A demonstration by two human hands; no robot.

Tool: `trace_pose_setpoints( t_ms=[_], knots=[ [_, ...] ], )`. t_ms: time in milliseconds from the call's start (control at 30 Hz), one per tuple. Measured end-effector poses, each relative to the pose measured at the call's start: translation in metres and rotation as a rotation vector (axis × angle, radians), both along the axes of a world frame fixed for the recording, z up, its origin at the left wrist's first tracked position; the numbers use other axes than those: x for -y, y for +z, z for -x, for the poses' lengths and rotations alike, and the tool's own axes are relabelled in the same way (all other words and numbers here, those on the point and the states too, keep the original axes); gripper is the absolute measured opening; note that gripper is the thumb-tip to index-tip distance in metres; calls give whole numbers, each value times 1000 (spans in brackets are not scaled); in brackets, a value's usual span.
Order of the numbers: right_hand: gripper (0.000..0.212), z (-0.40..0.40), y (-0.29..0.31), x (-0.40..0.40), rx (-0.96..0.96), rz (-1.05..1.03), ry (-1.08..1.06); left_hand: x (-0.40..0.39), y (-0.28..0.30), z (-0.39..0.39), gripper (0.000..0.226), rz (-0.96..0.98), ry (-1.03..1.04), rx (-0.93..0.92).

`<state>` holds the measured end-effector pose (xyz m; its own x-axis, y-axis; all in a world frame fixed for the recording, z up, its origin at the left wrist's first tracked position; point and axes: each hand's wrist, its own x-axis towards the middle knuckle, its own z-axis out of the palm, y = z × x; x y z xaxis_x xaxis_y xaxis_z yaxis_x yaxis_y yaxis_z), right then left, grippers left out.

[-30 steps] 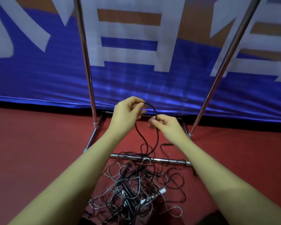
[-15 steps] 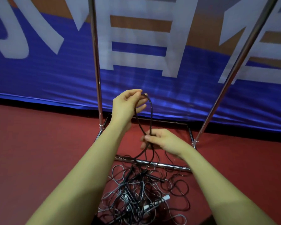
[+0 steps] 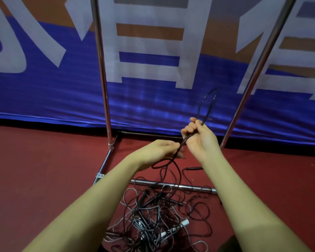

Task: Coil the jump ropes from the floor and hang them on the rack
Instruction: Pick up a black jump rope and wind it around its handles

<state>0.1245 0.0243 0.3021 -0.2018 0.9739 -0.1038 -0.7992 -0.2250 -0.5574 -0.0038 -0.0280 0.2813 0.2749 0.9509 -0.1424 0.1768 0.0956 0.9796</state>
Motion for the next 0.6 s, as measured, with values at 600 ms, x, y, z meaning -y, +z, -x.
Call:
trace_pose_setpoints(
  t_ms=[600],
  knots=[
    [16, 0, -17, 15, 760, -294, 393, -9, 17, 38, 11, -90, 462, 534]
  ],
)
